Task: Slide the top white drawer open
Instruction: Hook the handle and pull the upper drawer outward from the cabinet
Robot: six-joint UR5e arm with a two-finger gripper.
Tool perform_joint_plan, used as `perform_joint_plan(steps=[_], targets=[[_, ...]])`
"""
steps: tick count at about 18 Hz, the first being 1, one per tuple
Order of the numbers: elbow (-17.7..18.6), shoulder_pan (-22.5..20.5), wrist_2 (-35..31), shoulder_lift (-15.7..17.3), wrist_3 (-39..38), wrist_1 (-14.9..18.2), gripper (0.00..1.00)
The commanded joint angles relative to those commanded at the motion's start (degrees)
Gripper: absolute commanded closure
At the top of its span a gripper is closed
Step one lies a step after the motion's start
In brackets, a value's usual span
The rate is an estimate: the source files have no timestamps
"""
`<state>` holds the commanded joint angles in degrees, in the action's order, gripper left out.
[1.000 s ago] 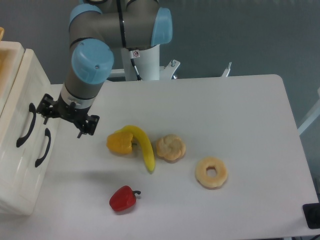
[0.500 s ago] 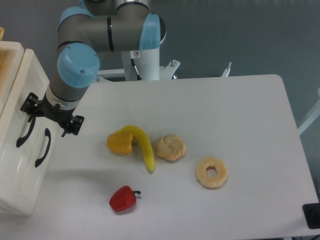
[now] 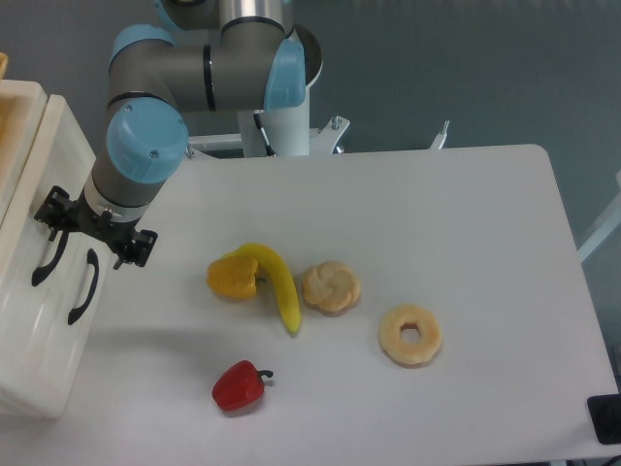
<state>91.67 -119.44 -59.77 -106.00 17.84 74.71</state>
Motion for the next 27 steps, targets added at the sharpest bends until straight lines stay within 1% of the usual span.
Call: perform_joint_plan(steps=[12, 20, 27], targets=[[-0.2, 0.5, -1.0, -0.4, 0.1, -0.3, 0.00], [-1.0, 0.5, -6.1, -0.7, 0.5, -0.4, 0.00], [-1.0, 0.4, -8.2, -1.1, 0.7, -0.4, 0.00]])
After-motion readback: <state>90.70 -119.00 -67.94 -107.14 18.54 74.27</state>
